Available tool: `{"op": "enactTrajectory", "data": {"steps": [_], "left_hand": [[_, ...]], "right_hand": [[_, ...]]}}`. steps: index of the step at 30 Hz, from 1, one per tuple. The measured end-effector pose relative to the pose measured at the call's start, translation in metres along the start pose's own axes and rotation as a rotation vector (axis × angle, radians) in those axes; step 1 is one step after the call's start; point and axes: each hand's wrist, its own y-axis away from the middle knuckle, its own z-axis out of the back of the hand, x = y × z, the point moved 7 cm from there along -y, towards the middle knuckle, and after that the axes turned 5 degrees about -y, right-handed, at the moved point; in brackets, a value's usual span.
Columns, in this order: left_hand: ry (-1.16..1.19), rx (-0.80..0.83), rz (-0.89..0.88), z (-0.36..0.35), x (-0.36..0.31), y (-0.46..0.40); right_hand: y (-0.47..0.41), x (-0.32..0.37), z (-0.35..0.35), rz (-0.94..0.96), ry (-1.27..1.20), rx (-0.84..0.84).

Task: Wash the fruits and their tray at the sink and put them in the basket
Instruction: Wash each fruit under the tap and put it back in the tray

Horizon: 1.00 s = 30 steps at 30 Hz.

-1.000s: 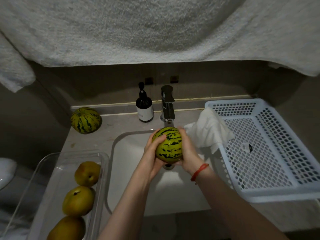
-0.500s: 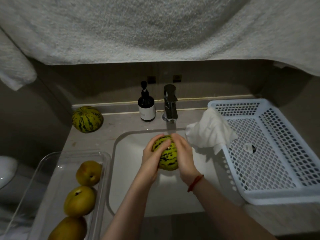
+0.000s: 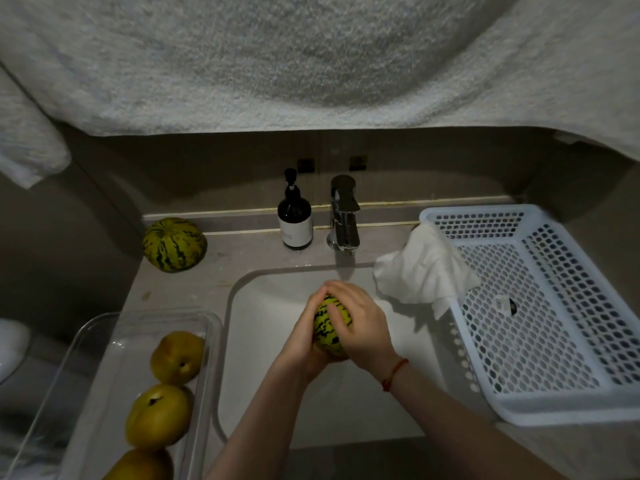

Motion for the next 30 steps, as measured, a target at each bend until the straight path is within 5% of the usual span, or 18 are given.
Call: {"op": "enactTrajectory", "data": {"steps": [2,5,7,9,11,13,15,17,21,23,26,30], "left_hand": [[-0.188,-0.077,-0.179,0.006,-0.015,-0.002],[-0.600,-0.169,-0.520,0.004,-0.049,0.000],[-0.644,-0.198,-0.532,0.004,-0.054,-0.004],[-0.373,-0.202,-0.373,0.011,-0.045,-0.009],[0.075,-0.056,-0.074,0.010,-0.021,-0.016],[0.373,0.057,0.127,0.001,-0.007,-0.013],[0.351,0.062,0.173,0.003,-0.003,-0.015],[0.318,0.061,0.191,0.004,0.001,-0.018],[0.205,0.014,0.147,0.003,0.004,-0.028],[0.092,-0.035,0.104,0.005,0.001,-0.030],[-0.142,-0.165,-0.007,0.011,-0.013,-0.032],[-0.215,-0.125,0.044,0.011,-0.022,-0.030]], "right_hand": [[-0.003,-0.010,0.001,-0.166,-0.228,-0.020],[0.017,-0.046,-0.029,-0.958,-1.101,-0.254],[0.030,-0.048,-0.042,-1.212,-1.139,-0.241],[0.020,-0.045,-0.022,-0.990,-0.659,-0.209],[0.003,-0.015,-0.001,-0.522,-0.260,-0.141],[-0.009,0.010,0.003,-0.126,-0.043,-0.074],[-0.015,0.017,0.003,0.090,0.010,0.002],[-0.019,0.010,0.005,0.014,-0.158,-0.016],[0.008,-0.052,-0.014,-0.935,-0.799,-0.490],[0.019,-0.059,-0.028,-1.173,-0.981,-0.523],[0.017,-0.057,-0.023,-1.033,-0.992,-0.527],[0.009,-0.031,0.007,-0.507,-0.457,-0.442]]}}
